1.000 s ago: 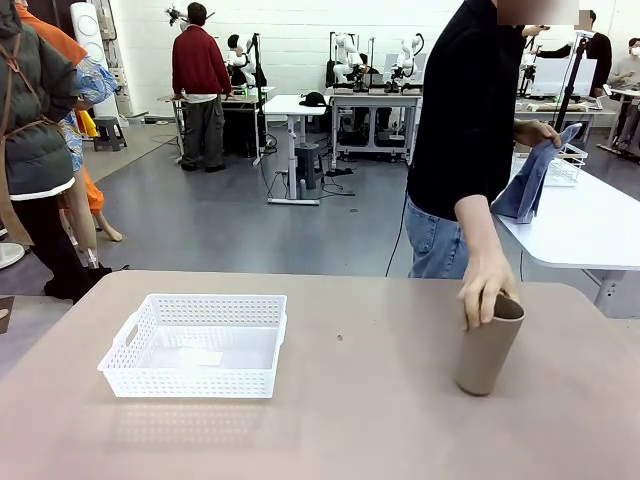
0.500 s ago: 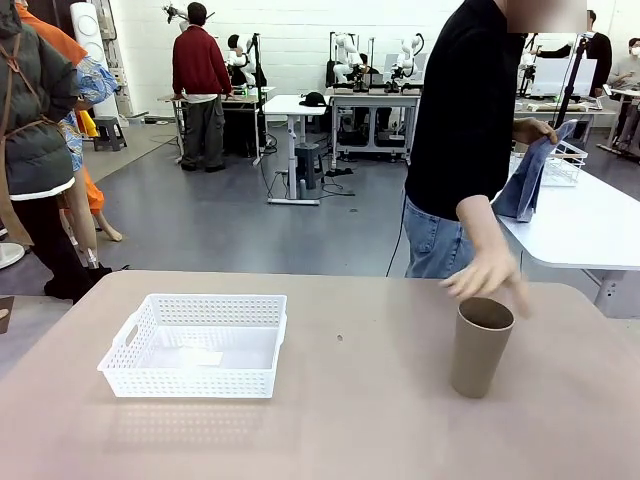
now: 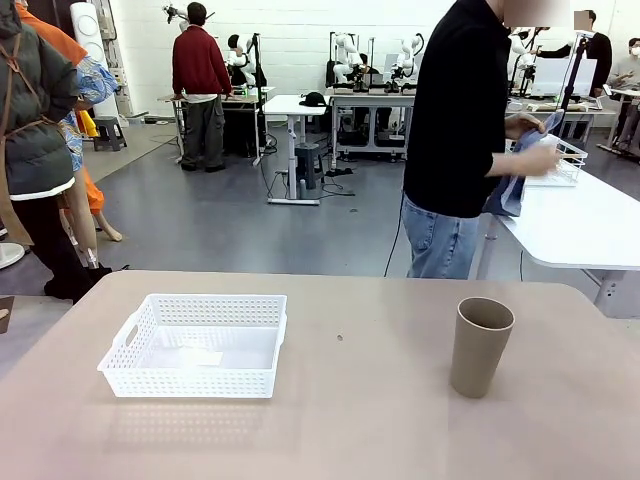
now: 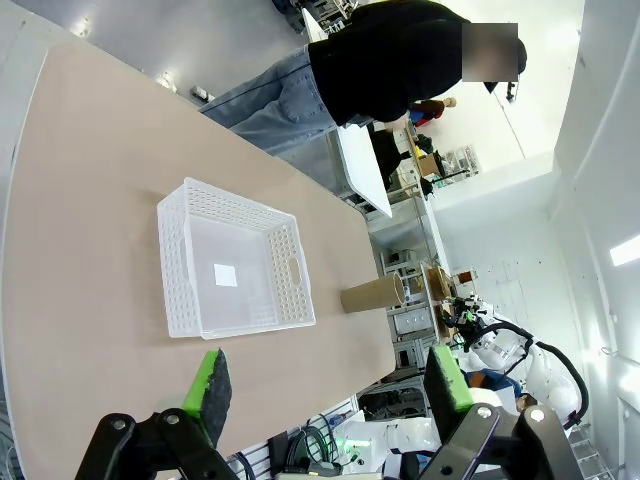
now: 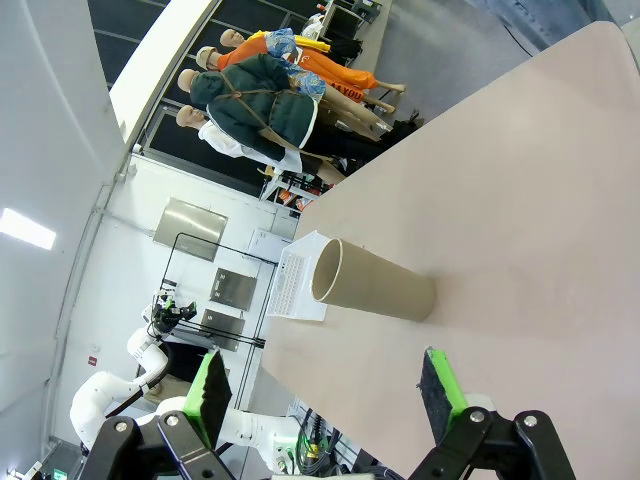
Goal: Clean and organize the cups into the basket.
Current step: Pick up the Organizing basket and move it to the center of the table, then pick up the Reusable plastic cup from the right side of the table and place it inside the Organizing basket.
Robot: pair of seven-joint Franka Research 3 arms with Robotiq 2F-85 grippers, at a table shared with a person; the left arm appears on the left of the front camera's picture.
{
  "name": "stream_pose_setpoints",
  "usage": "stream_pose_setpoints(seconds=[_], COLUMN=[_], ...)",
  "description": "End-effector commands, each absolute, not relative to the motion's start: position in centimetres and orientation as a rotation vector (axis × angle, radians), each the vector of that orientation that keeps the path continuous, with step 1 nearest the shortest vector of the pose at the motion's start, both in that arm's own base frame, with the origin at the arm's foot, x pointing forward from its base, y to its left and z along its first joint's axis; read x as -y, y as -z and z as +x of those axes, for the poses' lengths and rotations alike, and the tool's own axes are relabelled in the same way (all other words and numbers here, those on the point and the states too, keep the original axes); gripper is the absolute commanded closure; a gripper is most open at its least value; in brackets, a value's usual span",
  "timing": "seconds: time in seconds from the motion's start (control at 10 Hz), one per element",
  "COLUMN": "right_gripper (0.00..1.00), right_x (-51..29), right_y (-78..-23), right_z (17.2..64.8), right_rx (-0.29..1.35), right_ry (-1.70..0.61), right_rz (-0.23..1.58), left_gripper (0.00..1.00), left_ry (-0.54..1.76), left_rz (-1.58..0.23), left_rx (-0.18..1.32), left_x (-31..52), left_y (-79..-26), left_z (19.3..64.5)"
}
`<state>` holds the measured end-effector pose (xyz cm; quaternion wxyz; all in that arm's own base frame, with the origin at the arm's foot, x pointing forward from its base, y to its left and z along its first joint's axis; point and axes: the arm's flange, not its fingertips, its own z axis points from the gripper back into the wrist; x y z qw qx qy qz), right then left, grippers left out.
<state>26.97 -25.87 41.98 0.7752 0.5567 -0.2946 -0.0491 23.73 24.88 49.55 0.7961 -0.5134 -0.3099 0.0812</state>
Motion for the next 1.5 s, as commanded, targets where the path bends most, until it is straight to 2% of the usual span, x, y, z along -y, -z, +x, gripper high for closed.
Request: stream_pose_setpoints(seconds=[0.0, 0.2, 0.4, 0.6, 0.8, 1.0, 1.2, 1.4], right_gripper=[0.0, 0.0, 0.0, 0.0, 0.0, 0.0, 0.0, 0.0], right_x=[24.8, 22.0, 19.3, 17.1, 14.9, 12.7, 12.0, 11.9], right_y=[-41.1, -39.8, -37.8, -35.1, -32.8, -30.4, -28.5, -27.7], right_z=[26.6, 26.0, 26.9, 28.6, 30.4, 33.0, 35.3, 36.3], right_rx=[0.579, 0.584, 0.589, 0.58, 0.61, 0.606, 0.547, 0.525], right_ry=[-0.095, -0.497, -0.667, -0.752, -0.81, -0.858, -0.877, -0.83], right_rz=[1.18, 1.132, 1.1, 1.084, 1.081, 1.005, 0.962, 1.015], left_gripper=[0.0, 0.0, 0.0, 0.0, 0.0, 0.0, 0.0, 0.0], left_ry=[-0.109, 0.005, 0.093, 0.181, 0.127, 0.07, 0.047, 0.002], left_rz=[-1.016, -0.774, -0.577, -0.369, -0.229, -0.118, -0.087, -0.051], left_rx=[0.641, 0.544, 0.466, 0.334, 0.157, -0.009, -0.091, -0.107], left_x=[-24.4, -22.1, -18.9, -14.6, -10.6, -7.4, -5.7, -4.1], left_y=[-49.3, -49.5, -50.8, -51.5, -49.8, -47.3, -45.3, -42.8], left_z=[24.0, 25.0, 26.5, 27.9, 30.5, 33.4, 35.3, 37.1])
